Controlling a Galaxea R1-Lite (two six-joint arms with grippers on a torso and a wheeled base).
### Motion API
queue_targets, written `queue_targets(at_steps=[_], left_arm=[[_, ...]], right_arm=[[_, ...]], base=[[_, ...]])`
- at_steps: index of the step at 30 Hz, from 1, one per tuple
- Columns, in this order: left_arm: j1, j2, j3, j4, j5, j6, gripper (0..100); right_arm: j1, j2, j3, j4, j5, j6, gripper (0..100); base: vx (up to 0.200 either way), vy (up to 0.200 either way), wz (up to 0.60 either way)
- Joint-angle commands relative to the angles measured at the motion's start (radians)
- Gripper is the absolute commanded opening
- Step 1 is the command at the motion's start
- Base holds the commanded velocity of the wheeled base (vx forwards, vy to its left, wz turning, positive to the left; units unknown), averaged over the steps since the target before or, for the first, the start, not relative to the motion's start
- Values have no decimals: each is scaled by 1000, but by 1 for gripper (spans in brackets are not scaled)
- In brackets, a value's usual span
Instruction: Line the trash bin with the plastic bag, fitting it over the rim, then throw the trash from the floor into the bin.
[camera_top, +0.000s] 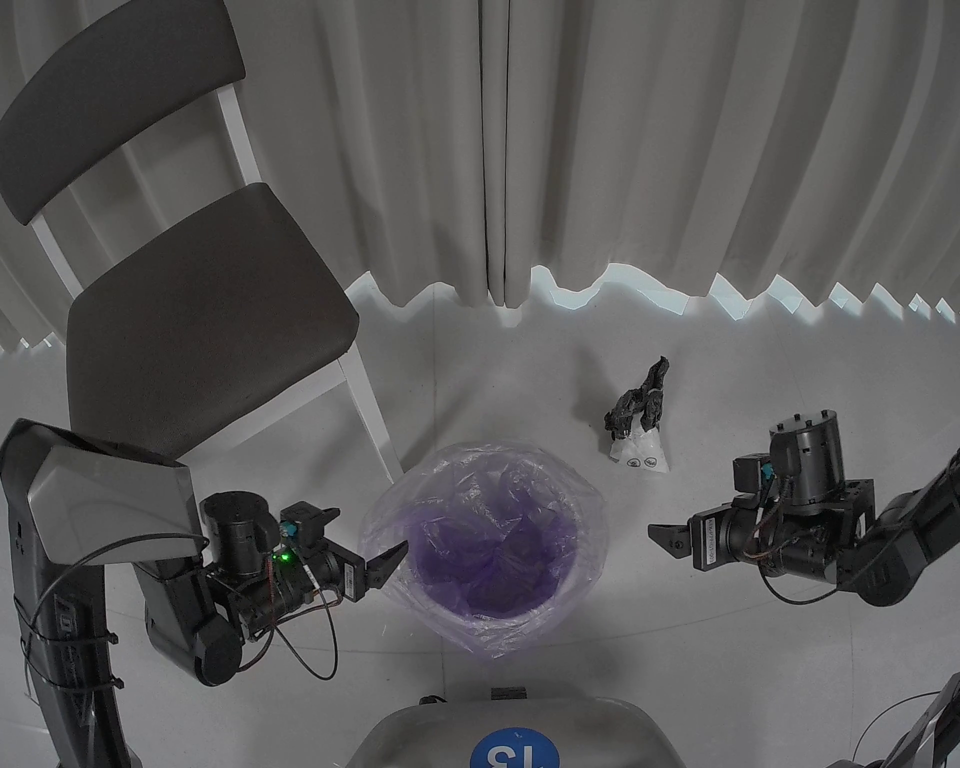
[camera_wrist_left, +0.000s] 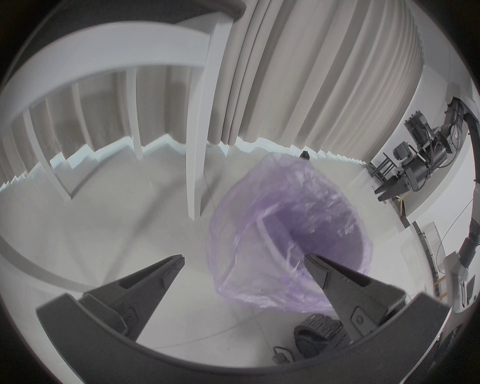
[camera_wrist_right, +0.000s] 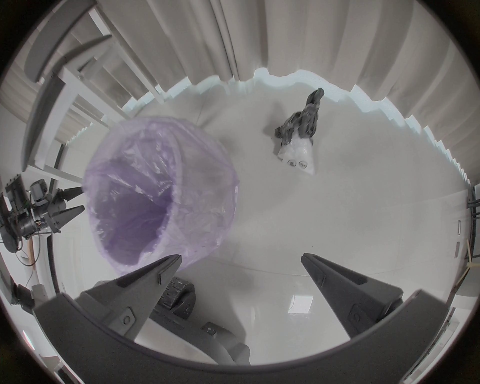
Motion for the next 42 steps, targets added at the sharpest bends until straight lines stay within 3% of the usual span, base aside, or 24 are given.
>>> queue_targets(at_steps=[1, 3, 12, 18, 42], left_arm=[[-54, -39, -153, 173, 49, 92, 100], [-69, -45, -237, 283, 90, 140, 100], [-112, -16, -441, 529, 185, 267, 100], [-120, 27, -467, 535, 220, 271, 100], [-135, 20, -420, 518, 222, 270, 100]], right_arm=[[47, -119, 103, -71, -24, 47, 100], [55, -142, 131, -114, -29, 83, 100], [70, -307, 157, -149, -35, 42, 100], [72, -330, 163, -149, -33, 27, 100], [70, -331, 165, -149, -33, 27, 100]], base=[[0, 0, 0], [0, 0, 0], [0, 0, 0], [0, 0, 0], [0, 0, 0]])
